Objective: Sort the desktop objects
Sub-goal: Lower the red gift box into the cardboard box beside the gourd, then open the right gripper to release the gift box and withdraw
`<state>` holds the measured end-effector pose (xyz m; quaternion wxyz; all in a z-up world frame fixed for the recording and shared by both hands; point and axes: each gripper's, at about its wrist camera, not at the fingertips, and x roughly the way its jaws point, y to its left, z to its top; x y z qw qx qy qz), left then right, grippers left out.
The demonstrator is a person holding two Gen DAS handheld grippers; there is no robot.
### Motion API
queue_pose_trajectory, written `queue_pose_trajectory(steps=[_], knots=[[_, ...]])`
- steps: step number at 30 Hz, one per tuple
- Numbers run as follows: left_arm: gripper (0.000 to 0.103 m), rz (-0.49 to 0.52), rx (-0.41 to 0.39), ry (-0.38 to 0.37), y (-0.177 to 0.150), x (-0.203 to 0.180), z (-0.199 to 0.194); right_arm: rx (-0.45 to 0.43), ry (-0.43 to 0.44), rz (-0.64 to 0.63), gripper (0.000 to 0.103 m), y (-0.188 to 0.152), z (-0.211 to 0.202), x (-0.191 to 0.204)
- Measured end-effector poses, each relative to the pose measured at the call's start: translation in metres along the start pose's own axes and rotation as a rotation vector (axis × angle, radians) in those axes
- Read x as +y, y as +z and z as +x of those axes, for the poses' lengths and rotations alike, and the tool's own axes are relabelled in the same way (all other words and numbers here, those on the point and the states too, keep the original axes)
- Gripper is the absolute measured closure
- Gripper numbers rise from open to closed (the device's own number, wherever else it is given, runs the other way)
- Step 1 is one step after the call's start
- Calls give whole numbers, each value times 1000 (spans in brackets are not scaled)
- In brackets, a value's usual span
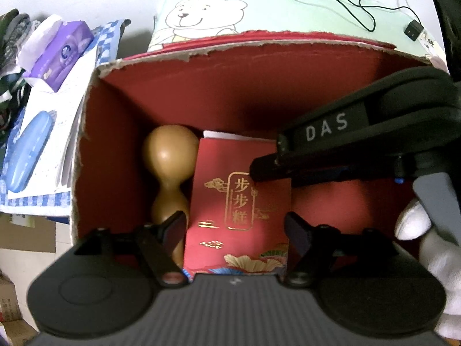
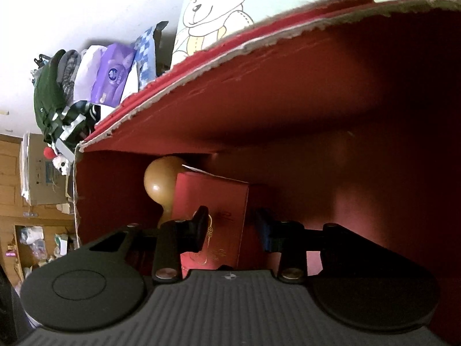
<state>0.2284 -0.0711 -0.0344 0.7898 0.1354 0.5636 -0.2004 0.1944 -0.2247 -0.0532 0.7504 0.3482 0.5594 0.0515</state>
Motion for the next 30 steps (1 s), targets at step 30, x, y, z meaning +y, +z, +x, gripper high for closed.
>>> queue_pose_trajectory(steps=[30], knots=[[23, -29, -100, 138, -19, -9, -26, -194, -181, -142, 63, -36, -38, 13]])
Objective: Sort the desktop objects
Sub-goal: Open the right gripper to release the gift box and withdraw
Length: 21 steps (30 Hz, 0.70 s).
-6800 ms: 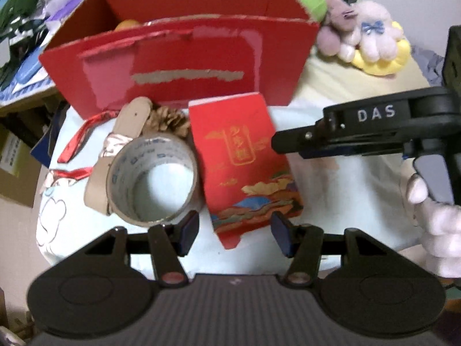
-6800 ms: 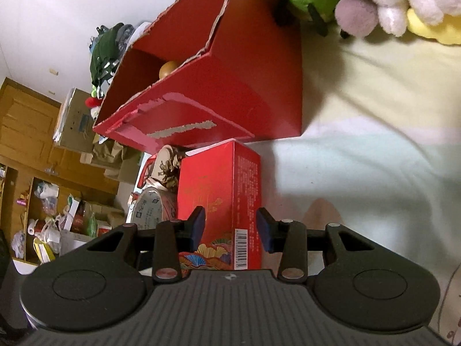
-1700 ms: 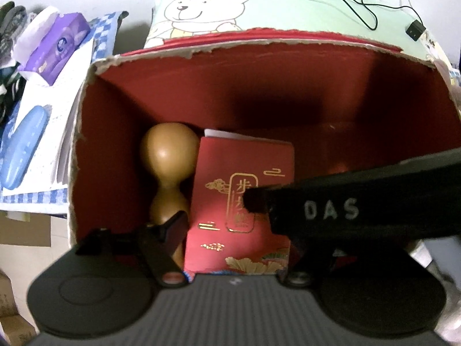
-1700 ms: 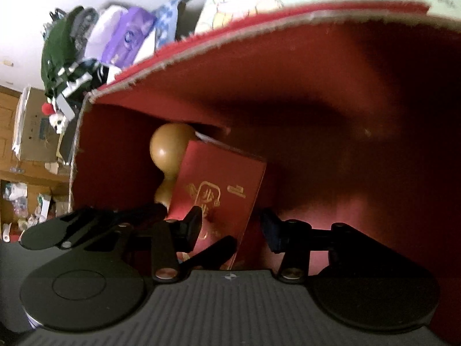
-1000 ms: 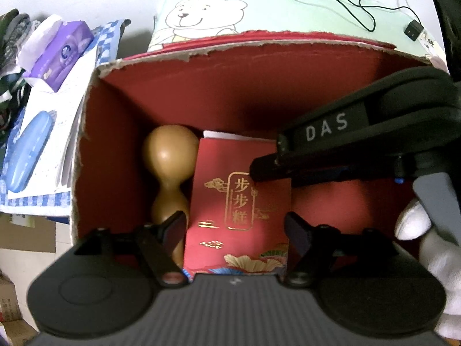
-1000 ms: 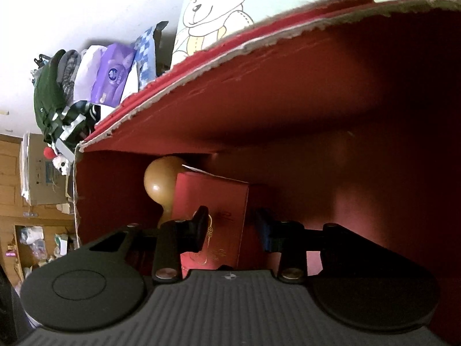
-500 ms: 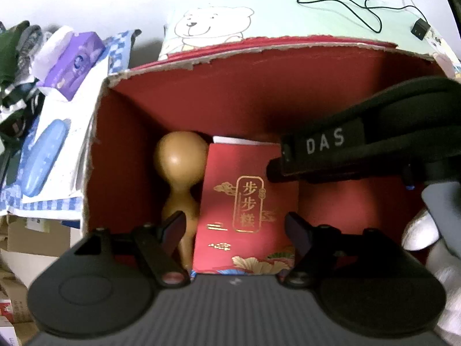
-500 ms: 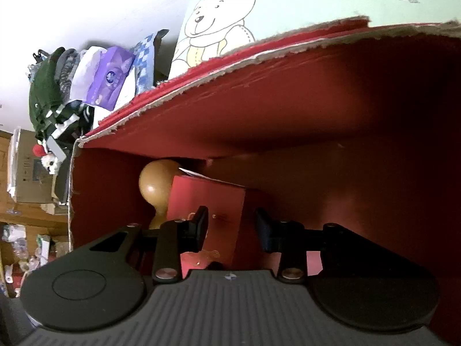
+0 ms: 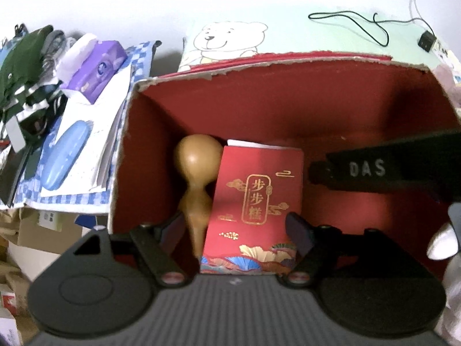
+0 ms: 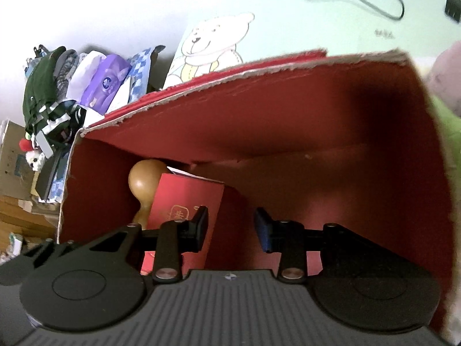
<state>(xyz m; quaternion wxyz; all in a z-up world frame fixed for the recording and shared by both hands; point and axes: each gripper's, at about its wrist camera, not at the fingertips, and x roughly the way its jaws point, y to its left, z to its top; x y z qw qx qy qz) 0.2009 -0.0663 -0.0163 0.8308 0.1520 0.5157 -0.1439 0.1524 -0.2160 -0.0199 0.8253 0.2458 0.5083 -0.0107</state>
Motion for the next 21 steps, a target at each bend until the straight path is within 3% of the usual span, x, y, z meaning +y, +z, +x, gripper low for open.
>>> queue_pose_trajectory(steps=[21], knots=[[14, -63, -116, 114, -26, -22, -57, -170, -68, -100, 63, -35, -57, -5]])
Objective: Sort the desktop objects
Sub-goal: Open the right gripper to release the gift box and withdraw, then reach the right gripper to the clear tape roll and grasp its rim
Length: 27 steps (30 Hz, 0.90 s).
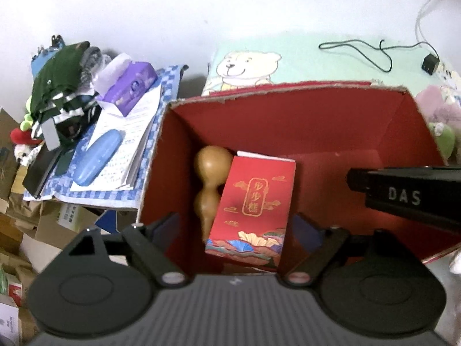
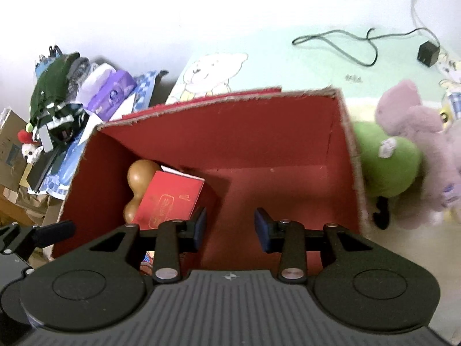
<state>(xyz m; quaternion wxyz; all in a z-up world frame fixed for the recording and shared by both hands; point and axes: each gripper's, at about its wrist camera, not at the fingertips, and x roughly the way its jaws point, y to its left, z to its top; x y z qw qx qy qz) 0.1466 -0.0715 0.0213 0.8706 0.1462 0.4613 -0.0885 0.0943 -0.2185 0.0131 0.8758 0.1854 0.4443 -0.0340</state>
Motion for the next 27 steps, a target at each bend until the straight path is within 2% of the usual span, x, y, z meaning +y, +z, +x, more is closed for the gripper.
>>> queue_pose_trajectory(steps=[8, 16, 27], knots=[[14, -42, -14, 12, -8, -7, -25, -78, 3, -23, 62, -8, -34, -7], [14, -62, -61, 35, -25, -13, -55, -102, 34, -45, 62, -21, -58, -12], [13, -111, -56, 72, -55, -21, -79, -111, 96, -77, 60, -49, -87, -17]])
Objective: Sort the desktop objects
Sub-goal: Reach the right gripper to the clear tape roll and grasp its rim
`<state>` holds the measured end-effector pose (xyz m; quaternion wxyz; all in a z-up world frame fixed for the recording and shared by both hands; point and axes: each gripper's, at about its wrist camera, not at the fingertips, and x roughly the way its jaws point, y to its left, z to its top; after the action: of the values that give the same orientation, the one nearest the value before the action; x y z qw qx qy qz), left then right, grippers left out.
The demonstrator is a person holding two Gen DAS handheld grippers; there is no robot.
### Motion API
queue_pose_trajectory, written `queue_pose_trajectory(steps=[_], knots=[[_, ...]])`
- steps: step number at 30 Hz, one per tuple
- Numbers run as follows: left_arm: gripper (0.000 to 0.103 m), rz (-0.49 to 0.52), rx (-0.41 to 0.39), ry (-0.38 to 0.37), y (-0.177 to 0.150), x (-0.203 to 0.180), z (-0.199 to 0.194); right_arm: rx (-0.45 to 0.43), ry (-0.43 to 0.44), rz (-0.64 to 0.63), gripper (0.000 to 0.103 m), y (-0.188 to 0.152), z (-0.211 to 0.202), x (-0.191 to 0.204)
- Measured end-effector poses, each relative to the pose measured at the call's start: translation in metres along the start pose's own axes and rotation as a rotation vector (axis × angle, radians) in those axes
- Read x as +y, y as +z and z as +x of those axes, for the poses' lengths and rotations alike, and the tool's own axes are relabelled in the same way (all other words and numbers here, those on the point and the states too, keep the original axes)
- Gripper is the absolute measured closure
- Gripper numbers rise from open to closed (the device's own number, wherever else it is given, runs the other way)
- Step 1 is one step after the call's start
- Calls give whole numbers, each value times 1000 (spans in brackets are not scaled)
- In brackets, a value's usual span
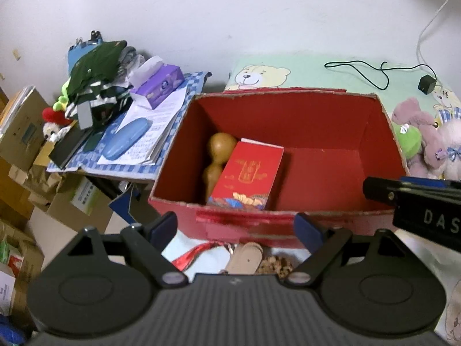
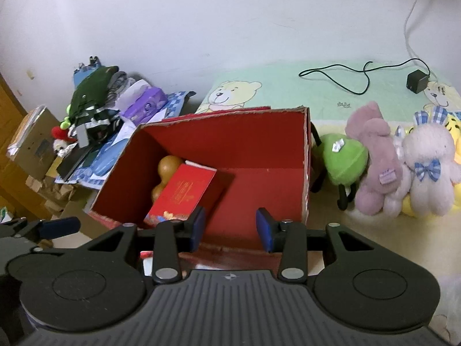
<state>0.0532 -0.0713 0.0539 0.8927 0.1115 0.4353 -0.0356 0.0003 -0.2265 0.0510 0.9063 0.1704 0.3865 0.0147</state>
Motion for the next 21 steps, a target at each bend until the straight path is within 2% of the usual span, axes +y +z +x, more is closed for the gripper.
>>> queue_pose_trajectory(steps=[13, 21], knots=[[17, -14, 54, 21, -35, -12, -4, 41, 65, 3, 60, -35, -13, -10], [21, -39, 98, -30, -60, 4, 1, 110, 104, 10, 60, -61, -5, -12]])
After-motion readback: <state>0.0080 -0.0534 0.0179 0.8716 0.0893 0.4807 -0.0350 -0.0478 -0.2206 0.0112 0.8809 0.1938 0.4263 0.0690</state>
